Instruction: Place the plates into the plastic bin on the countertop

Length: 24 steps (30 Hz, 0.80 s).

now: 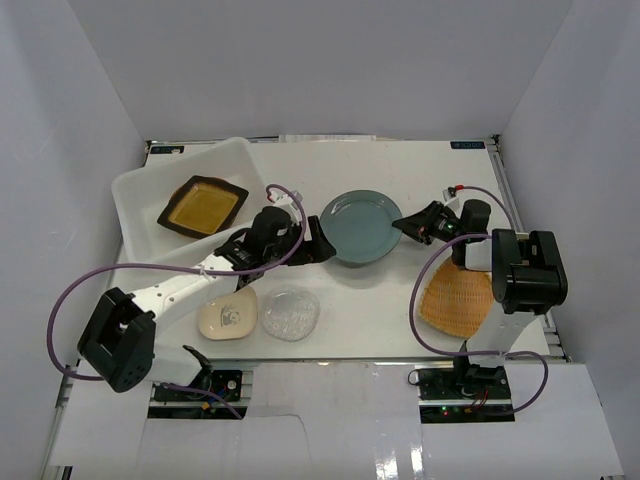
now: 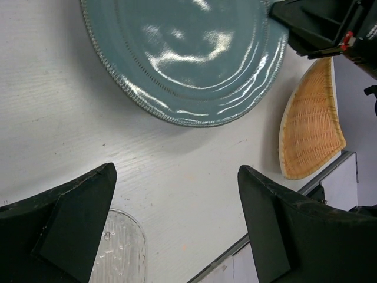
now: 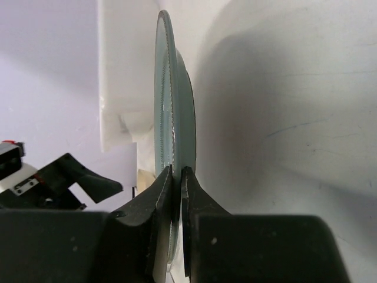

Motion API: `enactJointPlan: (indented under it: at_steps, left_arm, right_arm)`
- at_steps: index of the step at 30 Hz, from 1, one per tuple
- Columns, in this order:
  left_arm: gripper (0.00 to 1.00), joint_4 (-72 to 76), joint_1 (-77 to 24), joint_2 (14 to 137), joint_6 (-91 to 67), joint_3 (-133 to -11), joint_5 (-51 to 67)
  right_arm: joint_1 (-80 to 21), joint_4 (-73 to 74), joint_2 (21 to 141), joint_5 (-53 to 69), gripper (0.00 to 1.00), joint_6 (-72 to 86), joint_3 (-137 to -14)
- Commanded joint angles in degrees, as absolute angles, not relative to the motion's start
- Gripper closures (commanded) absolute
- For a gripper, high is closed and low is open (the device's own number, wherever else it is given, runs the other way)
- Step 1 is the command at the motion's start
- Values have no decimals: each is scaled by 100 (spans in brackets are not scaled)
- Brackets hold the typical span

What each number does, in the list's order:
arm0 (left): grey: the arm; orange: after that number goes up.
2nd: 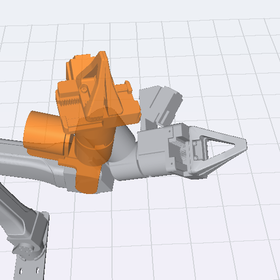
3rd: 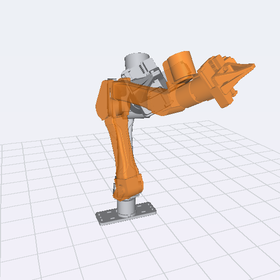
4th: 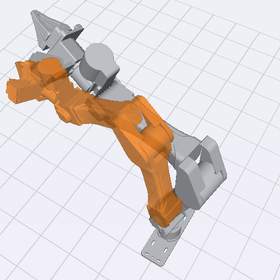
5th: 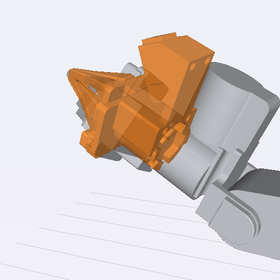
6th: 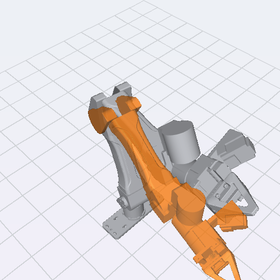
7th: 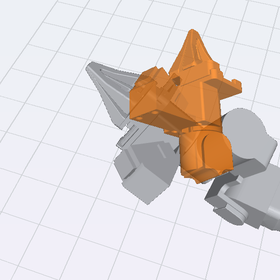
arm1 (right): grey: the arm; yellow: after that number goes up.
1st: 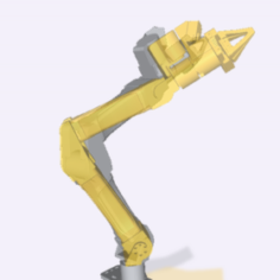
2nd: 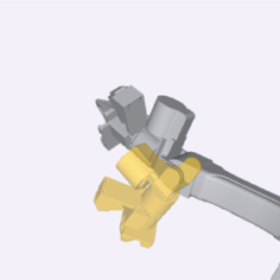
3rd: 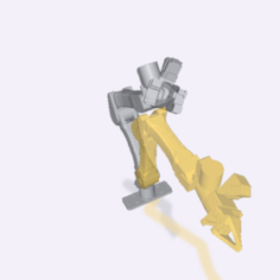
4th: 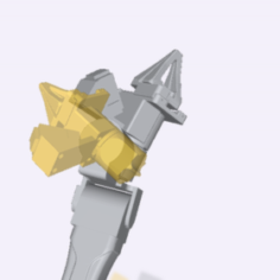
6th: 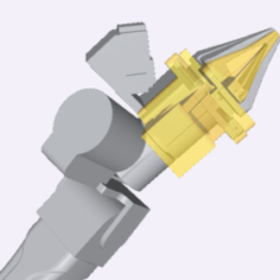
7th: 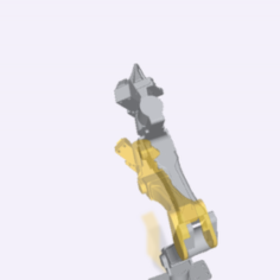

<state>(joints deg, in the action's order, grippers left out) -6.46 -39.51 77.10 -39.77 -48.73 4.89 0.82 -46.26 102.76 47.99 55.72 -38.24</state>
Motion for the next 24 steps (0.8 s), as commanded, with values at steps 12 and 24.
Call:
enactJointPlan:
  at_steps: [12,24]
  left_arm:
    - [9,1255,-3234,8542,-4385,-4799,1248]
    - [96,2286,-3173,8438,-4764,-4535,1459]
  right_arm:
    - [114,-7557,9694,5845,92,7575,-3296]
    - [9,-8367,9852,5941,92,8165,-3164]
